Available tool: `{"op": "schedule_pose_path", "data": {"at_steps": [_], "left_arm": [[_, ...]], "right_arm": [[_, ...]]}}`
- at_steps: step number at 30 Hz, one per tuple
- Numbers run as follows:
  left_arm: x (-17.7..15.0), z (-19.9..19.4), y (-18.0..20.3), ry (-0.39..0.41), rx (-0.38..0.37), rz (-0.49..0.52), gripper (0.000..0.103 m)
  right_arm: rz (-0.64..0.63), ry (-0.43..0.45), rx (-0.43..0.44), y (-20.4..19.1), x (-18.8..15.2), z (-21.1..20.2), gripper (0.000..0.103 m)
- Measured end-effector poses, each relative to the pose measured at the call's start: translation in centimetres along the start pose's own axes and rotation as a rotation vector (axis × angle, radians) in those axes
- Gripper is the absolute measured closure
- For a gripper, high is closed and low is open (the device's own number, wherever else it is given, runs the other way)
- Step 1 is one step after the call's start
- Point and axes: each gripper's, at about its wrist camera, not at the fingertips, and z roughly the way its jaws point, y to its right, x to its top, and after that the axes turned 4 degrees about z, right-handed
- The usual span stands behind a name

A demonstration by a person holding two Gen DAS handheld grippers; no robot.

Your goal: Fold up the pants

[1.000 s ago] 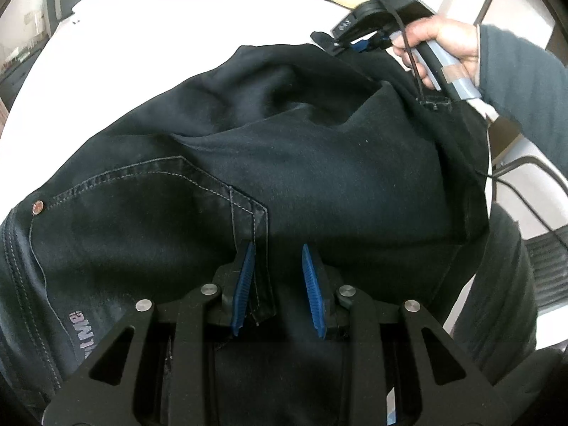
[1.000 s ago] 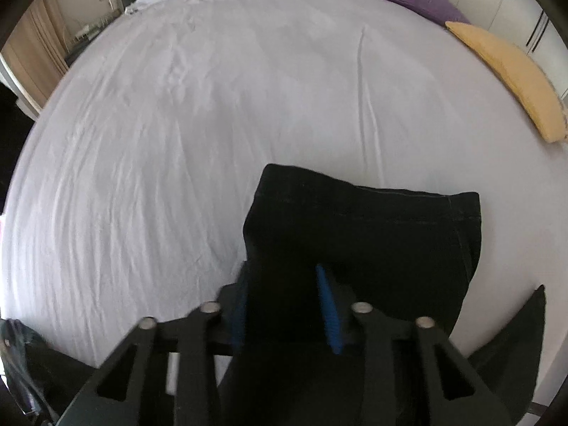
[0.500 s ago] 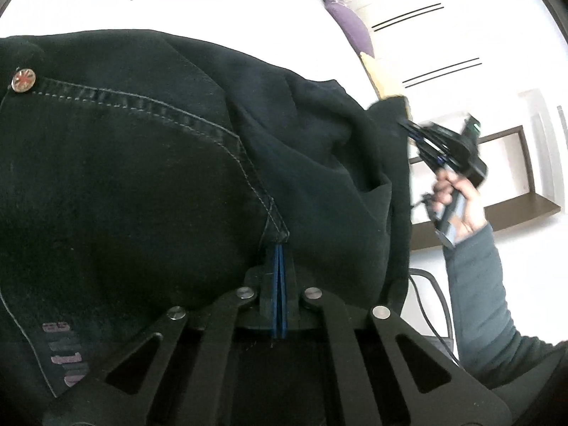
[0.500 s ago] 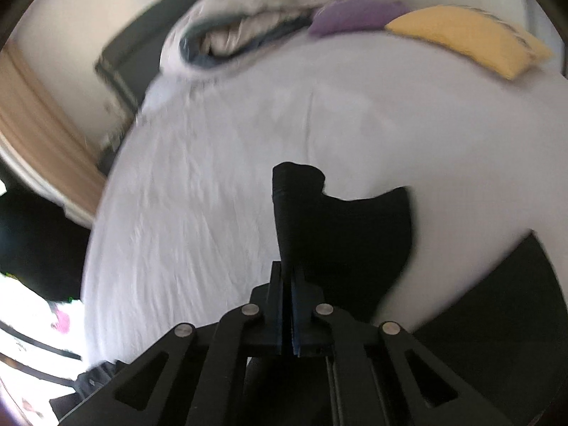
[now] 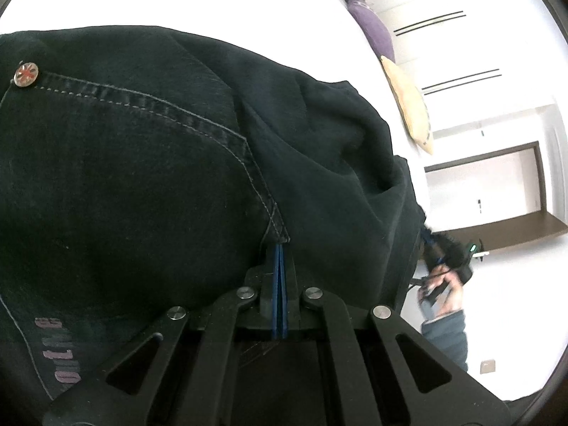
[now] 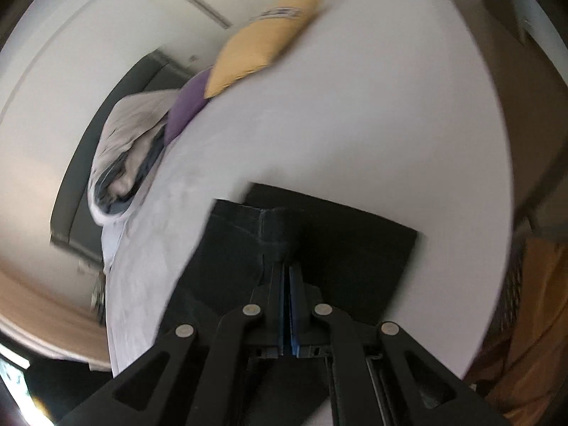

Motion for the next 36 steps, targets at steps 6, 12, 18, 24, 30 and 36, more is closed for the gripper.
{"op": "schedule_pose_path", "data": {"at_steps": [6,12,18,24,30,36], "left_arm": [[-0.3,0.4,0.2,0.001,0.002,-0.017,0.103],[0.3,0.6,0.6,0.005,0.009,-0.014,0.103],[0.3,0.3,0.4,0.003,0.013,-0.013,0.103],[0.1,0.1,0.8,0.010,0.029,-0.017,0.103],[-0.2,0.3,1.4,0.012,0.042,-0.018,0.103],[-0.5,0.0,1.7,0.016,0.041,-0.014,0.103]], "right_arm": [[0.045,-0.023,0.082,0.9,-0.5,0.5,0.095],[0.126,-0.074,0.219,1.2,0.6,0.8,0.048],[0.118,-0.131,0.169,0.6,1.9,3.0,0.096],[0.138,-0.054,0.177,1.6,1.3,0.6,0.097],[0.203,0.011,0.161,3.9,0.7,-1.6,0.097],[0.224,0.043,0.181,3.7,0.4,-2.8,0.098]]}}
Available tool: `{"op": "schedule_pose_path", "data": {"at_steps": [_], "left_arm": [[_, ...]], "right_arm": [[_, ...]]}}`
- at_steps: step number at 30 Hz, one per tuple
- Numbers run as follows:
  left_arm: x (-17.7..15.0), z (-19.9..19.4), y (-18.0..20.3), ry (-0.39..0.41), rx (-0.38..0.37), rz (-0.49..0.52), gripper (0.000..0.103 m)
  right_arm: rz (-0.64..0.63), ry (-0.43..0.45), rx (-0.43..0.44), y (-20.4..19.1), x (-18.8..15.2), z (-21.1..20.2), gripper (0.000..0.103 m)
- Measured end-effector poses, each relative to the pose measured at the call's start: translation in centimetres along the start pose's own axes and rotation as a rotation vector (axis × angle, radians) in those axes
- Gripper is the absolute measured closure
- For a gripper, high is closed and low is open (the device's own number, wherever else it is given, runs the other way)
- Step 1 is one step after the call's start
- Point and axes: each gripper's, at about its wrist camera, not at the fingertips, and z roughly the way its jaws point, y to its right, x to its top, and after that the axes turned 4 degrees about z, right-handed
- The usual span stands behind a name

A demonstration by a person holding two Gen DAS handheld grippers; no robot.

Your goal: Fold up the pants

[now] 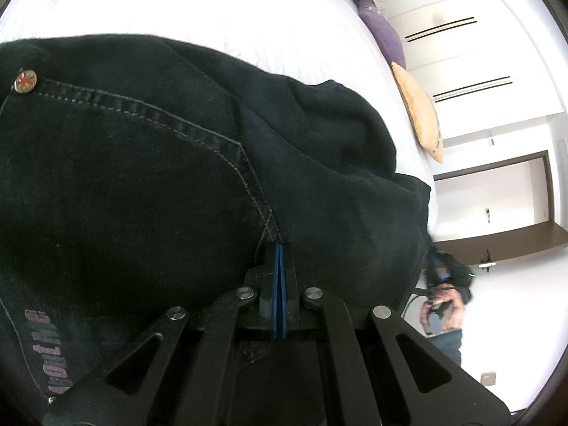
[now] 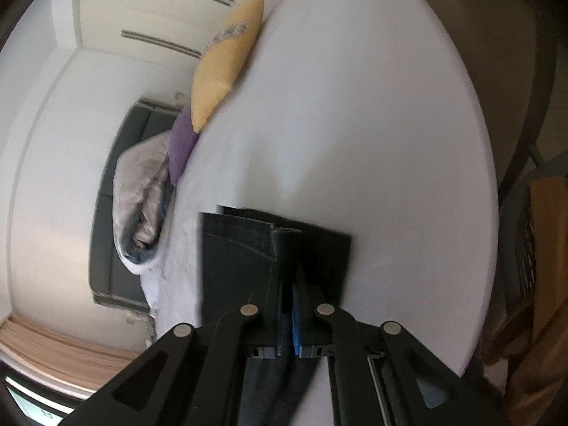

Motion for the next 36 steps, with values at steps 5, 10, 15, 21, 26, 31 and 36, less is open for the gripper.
{"op": "schedule_pose_path", "data": {"at_steps": [5,10,15,21,26,31,36], "left_arm": [[-0.1,0.7,-0.1,0.007,-0.004,0.010,0.103],[-0.4,0.5,-0.3,0.006,-0.025,0.010,0.103],[-0.8,0.2,-0.2,0.013,-0.022,0.018,0.103],[-1.1,-0.1,-0.4,0.022,-0.005,0.022,0.103],[-0.9,0.1,0.0,0.024,-0.001,0.016,0.103],[-0.5,0.4,0.1,0.023,0.005,0.010,0.103],[-0.2,0.6,0.3,0.020,0.011,0.002,0.103]], "right_arm": [[-0.318,0.012,0.078,-8.5,-0.4,-1.1,0.098],[-0.367,-0.062,0.100,-13.4,0.7,1.8,0.098],[-0.481,-0.119,0.197,-20.5,0.6,2.2,0.098],[-0.524,-0.097,0.233,-21.4,0.3,0.2,0.098],[-0.277,-0.041,0.078,-9.4,1.0,-0.4,0.097],[0.009,-0.066,-0.056,2.7,-0.1,0.2,0.099],[-0.047,-0.053,-0.063,0.9,0.0,1.0,0.098]]}}
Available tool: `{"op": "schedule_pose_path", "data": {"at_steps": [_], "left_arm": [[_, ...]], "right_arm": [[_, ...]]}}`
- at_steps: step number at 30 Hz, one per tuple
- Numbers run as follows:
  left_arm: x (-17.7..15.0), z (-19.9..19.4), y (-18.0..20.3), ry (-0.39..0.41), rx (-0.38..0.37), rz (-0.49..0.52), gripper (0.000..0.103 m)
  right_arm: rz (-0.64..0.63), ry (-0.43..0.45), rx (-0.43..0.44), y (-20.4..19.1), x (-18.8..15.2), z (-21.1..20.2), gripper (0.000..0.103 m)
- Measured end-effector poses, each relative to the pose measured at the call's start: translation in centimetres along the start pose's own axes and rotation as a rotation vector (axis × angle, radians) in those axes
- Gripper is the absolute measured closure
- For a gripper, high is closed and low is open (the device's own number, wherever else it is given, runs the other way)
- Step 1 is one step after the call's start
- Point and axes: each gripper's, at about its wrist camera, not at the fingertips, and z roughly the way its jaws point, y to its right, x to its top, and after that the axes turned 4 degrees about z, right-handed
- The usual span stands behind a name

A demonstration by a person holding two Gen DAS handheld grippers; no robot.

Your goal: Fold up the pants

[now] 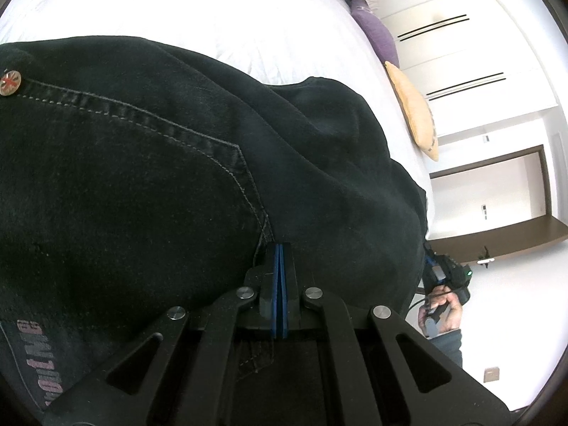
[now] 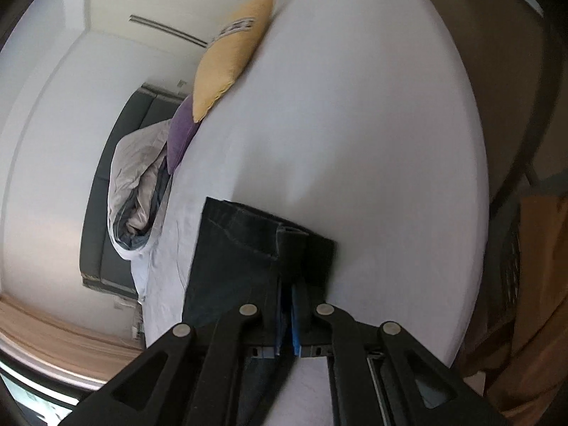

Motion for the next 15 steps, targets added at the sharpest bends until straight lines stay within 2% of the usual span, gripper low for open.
{"op": "schedule_pose_path", "data": {"at_steps": [4,13,15], "left_arm": [[0.1,0.1,0.1,0.000,0.001,0.002,0.103],[-0.2,-0.1,0.1,-0.004,-0.003,0.013,0.103],[-0.3,-0.1,0.1,0.000,-0.006,0.013,0.103]], "right_arm": [[-0.026,-0.010,-0.013,-0.9,0.4,0.7,0.098],[-0.025,-0.024,-0.024,0.6,0.4,0.2,0.099],[-0.013,-0.035,-0.024,0.7,0.5,-0.1,0.097]]}}
